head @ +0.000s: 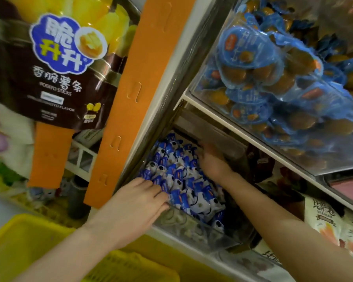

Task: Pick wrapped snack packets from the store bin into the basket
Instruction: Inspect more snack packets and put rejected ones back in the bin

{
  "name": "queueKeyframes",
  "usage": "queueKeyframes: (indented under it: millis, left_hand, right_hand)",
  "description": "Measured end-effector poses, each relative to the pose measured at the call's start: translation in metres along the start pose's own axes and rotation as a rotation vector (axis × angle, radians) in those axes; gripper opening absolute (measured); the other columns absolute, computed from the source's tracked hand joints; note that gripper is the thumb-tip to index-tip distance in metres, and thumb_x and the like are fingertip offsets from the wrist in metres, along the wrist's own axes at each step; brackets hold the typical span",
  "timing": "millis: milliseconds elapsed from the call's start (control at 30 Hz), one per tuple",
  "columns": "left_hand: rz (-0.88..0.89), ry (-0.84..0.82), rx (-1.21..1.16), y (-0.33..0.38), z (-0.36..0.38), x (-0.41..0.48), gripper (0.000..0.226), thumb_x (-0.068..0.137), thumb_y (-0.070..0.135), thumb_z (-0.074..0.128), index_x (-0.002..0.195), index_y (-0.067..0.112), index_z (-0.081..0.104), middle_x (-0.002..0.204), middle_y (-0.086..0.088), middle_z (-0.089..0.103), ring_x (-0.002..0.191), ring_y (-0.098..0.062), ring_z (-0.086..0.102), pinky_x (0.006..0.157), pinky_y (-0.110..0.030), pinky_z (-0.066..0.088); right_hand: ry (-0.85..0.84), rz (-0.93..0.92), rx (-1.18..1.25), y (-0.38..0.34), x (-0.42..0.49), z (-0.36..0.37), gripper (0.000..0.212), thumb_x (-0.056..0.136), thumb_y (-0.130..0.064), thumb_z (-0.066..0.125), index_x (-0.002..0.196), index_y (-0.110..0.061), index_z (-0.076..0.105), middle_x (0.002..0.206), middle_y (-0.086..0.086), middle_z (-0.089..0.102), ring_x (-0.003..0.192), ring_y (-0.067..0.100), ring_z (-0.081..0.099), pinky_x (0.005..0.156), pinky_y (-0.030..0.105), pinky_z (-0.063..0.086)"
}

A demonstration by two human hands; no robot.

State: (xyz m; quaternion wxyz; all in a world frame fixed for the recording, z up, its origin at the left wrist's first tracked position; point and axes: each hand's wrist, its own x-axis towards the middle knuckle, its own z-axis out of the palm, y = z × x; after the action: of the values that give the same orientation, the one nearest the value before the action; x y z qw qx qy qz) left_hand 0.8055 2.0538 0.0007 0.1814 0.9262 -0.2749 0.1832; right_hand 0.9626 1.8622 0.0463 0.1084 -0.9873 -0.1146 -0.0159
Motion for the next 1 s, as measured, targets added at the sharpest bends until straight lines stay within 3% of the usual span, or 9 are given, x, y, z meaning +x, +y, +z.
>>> queueKeyframes:
  millis: [200, 367, 467, 633, 733, 800, 867, 933, 1000]
  left_hand:
    - [0.002, 0.011, -0.015, 0.0, 0.0, -0.003, 0.027, 0.089, 0.031, 0.041, 0.086, 0.027, 0.068, 0.08, 0.01, 0.068, 0.071, -0.008, 0.063, 0.072, -0.027, 0.054]
    - [0.004, 0.023, -0.035, -0.001, 0.001, -0.003, 0.028, 0.09, 0.031, 0.04, 0.086, 0.026, 0.067, 0.08, 0.009, 0.068, 0.072, -0.008, 0.063, 0.072, -0.026, 0.053]
    - [0.028, 0.039, -0.03, -0.003, 0.001, -0.003, 0.03, 0.091, 0.03, 0.037, 0.086, 0.024, 0.066, 0.08, 0.008, 0.068, 0.071, -0.009, 0.062, 0.072, -0.026, 0.052]
    - [0.007, 0.006, -0.005, -0.001, 0.002, -0.004, 0.038, 0.094, 0.032, 0.028, 0.1, 0.023, 0.064, 0.091, 0.007, 0.068, 0.082, -0.009, 0.061, 0.083, -0.028, 0.047]
    - [-0.081, -0.041, -0.037, 0.002, -0.001, -0.002, 0.04, 0.096, 0.036, 0.025, 0.115, 0.025, 0.058, 0.109, 0.007, 0.064, 0.099, -0.009, 0.057, 0.096, -0.027, 0.038]
    - [-0.161, -0.049, -0.148, 0.006, -0.004, -0.001, 0.033, 0.097, 0.035, 0.034, 0.124, 0.028, 0.052, 0.123, 0.01, 0.058, 0.113, -0.006, 0.051, 0.103, -0.025, 0.03]
    - [-0.278, -0.017, -0.318, 0.012, -0.009, -0.003, 0.033, 0.096, 0.029, 0.043, 0.128, 0.032, 0.048, 0.128, 0.017, 0.051, 0.118, 0.001, 0.044, 0.101, -0.018, 0.03]
    - [-0.389, 0.053, -0.468, 0.021, -0.015, -0.009, 0.033, 0.095, 0.026, 0.046, 0.127, 0.035, 0.047, 0.124, 0.025, 0.045, 0.114, 0.01, 0.039, 0.094, -0.011, 0.029]
    - [-0.485, 0.17, -0.602, 0.032, -0.018, -0.017, 0.03, 0.095, 0.022, 0.047, 0.124, 0.032, 0.049, 0.121, 0.022, 0.047, 0.111, 0.008, 0.043, 0.09, -0.007, 0.031]
  right_hand:
    - [0.007, -0.016, 0.084, -0.042, 0.066, 0.021, 0.031, 0.099, -0.02, 0.037, 0.113, 0.0, 0.057, 0.118, 0.021, 0.058, 0.107, 0.032, 0.054, 0.079, 0.029, 0.038]
    - [-0.084, 0.11, 0.081, -0.041, 0.092, 0.045, 0.037, 0.097, -0.031, 0.045, 0.105, 0.002, 0.059, 0.114, 0.022, 0.06, 0.102, 0.032, 0.057, 0.076, 0.029, 0.038]
    - [-0.024, 0.142, 0.127, -0.039, 0.095, 0.047, 0.028, 0.094, -0.032, 0.05, 0.088, -0.007, 0.06, 0.106, 0.021, 0.064, 0.091, 0.03, 0.06, 0.072, 0.03, 0.044]
    - [0.223, 0.146, 0.255, -0.04, 0.083, 0.031, 0.029, 0.095, -0.025, 0.049, 0.099, -0.003, 0.066, 0.103, 0.017, 0.066, 0.096, 0.029, 0.061, 0.075, 0.029, 0.042]
    - [0.428, 0.17, 0.343, -0.046, 0.061, 0.013, 0.029, 0.095, -0.026, 0.048, 0.104, -0.003, 0.063, 0.107, 0.015, 0.065, 0.1, 0.028, 0.06, 0.075, 0.024, 0.035]
    - [0.487, 0.172, 0.441, -0.05, 0.039, 0.003, 0.025, 0.095, -0.025, 0.048, 0.108, -0.008, 0.061, 0.111, 0.011, 0.064, 0.102, 0.024, 0.058, 0.078, 0.024, 0.036]
    - [0.463, 0.146, 0.626, -0.052, 0.012, -0.005, 0.023, 0.095, -0.02, 0.05, 0.111, -0.007, 0.059, 0.111, 0.009, 0.063, 0.098, 0.019, 0.058, 0.078, 0.02, 0.041]
    - [0.433, 0.102, 0.806, -0.054, -0.021, -0.011, 0.021, 0.094, -0.016, 0.052, 0.108, -0.003, 0.059, 0.103, 0.008, 0.062, 0.085, 0.012, 0.057, 0.069, 0.007, 0.041]
    - [0.398, 0.066, 0.862, -0.055, -0.057, -0.015, 0.015, 0.093, -0.017, 0.054, 0.101, -0.007, 0.061, 0.093, 0.004, 0.062, 0.077, 0.007, 0.055, 0.064, 0.008, 0.041]
